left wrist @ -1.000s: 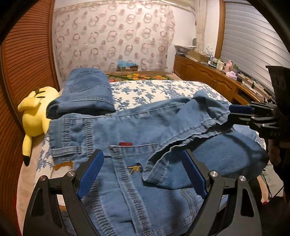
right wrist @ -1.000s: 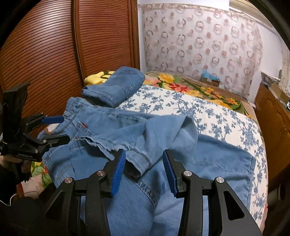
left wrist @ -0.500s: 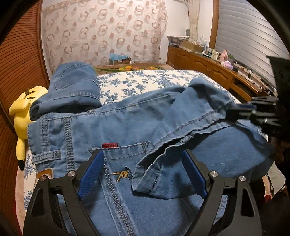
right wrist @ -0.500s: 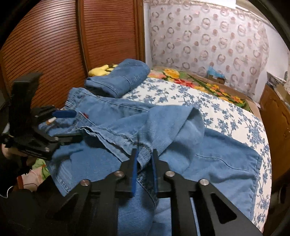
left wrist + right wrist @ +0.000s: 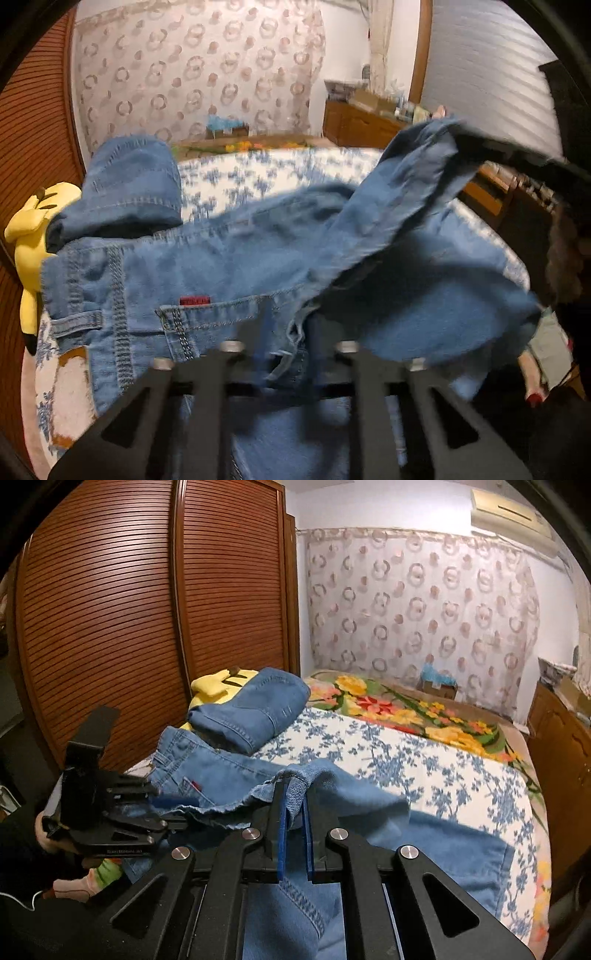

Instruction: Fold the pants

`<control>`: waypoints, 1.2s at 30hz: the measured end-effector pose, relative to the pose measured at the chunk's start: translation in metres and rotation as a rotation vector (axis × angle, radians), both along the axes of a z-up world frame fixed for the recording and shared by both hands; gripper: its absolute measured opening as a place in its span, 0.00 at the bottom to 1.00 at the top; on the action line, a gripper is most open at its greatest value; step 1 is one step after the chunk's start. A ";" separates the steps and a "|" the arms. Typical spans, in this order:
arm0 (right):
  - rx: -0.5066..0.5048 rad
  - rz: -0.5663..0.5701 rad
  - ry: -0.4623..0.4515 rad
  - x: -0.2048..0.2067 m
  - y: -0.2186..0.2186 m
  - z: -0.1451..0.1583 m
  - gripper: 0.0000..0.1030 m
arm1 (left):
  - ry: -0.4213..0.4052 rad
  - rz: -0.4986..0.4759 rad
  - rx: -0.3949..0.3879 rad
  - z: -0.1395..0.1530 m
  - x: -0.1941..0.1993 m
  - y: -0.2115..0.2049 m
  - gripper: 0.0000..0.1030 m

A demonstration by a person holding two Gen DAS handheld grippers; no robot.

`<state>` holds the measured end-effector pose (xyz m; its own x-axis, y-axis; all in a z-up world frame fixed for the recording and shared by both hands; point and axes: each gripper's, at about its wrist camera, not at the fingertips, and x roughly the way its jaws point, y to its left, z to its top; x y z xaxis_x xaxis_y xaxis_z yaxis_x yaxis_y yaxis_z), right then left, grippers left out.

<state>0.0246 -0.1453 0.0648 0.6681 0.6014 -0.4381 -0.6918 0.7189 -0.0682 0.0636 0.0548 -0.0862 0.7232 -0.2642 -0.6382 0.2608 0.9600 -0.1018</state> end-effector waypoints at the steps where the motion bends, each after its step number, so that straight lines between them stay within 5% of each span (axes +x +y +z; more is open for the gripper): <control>1: -0.002 0.005 -0.005 -0.001 0.002 0.002 0.07 | -0.035 -0.005 -0.008 0.013 -0.009 -0.001 0.12; 12: 0.013 0.117 -0.098 0.012 0.053 0.045 0.06 | -0.147 0.059 -0.047 0.073 -0.051 0.043 0.06; 20: -0.013 0.248 -0.093 0.028 0.127 0.054 0.05 | -0.125 0.171 -0.061 0.062 -0.062 0.092 0.04; 22: -0.019 0.266 -0.091 0.032 0.135 0.053 0.05 | -0.100 0.189 -0.056 0.053 -0.058 0.098 0.15; 24: -0.027 0.281 -0.087 0.037 0.139 0.051 0.05 | -0.093 0.210 -0.057 0.046 -0.054 0.103 0.48; 25: -0.034 0.289 -0.087 0.038 0.140 0.051 0.05 | -0.095 0.214 -0.067 0.045 -0.053 0.105 0.54; 36: -0.016 0.383 -0.111 0.039 0.144 0.066 0.05 | -0.119 0.257 -0.092 0.041 -0.061 0.125 0.70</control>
